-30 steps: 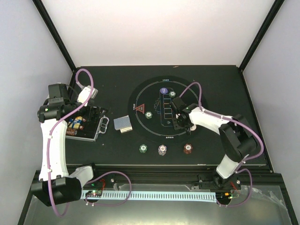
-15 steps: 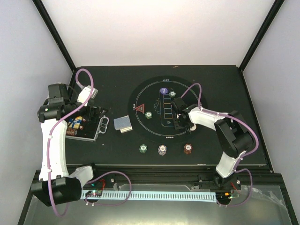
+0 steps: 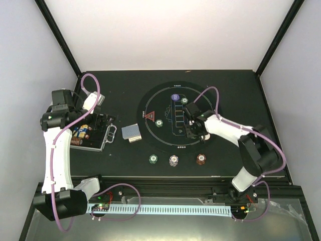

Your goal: Distribute texas hold em gaming equipment

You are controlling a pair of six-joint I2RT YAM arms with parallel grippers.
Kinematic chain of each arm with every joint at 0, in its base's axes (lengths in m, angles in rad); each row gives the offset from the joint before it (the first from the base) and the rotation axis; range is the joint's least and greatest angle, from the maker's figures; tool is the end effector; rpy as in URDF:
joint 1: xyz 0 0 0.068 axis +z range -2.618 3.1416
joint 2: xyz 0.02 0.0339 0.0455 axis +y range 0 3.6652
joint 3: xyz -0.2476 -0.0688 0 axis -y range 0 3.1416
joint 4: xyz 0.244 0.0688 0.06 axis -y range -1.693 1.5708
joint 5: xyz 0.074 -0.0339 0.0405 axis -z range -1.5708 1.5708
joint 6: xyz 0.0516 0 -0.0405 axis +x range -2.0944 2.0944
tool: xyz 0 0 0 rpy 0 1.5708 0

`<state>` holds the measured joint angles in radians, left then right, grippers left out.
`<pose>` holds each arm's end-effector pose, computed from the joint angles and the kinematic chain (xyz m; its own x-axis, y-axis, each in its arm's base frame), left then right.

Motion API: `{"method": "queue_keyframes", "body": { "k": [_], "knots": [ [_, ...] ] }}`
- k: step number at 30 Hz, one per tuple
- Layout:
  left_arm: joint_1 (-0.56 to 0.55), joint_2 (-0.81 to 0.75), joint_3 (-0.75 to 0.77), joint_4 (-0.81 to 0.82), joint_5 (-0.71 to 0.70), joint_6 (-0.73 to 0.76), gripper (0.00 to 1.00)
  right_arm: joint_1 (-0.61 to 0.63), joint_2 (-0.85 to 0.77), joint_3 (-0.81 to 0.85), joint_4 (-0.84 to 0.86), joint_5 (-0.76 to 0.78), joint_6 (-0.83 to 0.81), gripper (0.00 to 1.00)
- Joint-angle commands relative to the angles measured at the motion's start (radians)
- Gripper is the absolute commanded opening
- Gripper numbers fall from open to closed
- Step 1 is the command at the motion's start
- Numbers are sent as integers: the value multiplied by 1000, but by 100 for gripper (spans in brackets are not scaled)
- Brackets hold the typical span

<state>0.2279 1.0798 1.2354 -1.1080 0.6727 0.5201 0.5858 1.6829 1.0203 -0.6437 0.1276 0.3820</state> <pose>0.2034 0.0142 0.3358 -0.6017 0.2595 -0.7554 0.5465 0.8235 -0.1525 0.2617 0.1658 0.1359 -0.9404 -0.1802 -0.2884 -0.1833 0.9829 -0.0165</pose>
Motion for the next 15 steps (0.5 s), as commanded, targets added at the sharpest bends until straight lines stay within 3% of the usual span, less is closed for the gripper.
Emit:
{"method": "queue_keyframes", "body": {
  "k": [1,9,15],
  "knots": [
    [7,-1,19,-4,-5,6,99,83,-134,74,-83,35,32,69],
    [8,-1,16,3,9,-5,99,365,-192,69,-119,2,145,77],
    [7,-3,13,5,13,-8,99,449,-148,1,-61,-41,191,78]
  ]
}}
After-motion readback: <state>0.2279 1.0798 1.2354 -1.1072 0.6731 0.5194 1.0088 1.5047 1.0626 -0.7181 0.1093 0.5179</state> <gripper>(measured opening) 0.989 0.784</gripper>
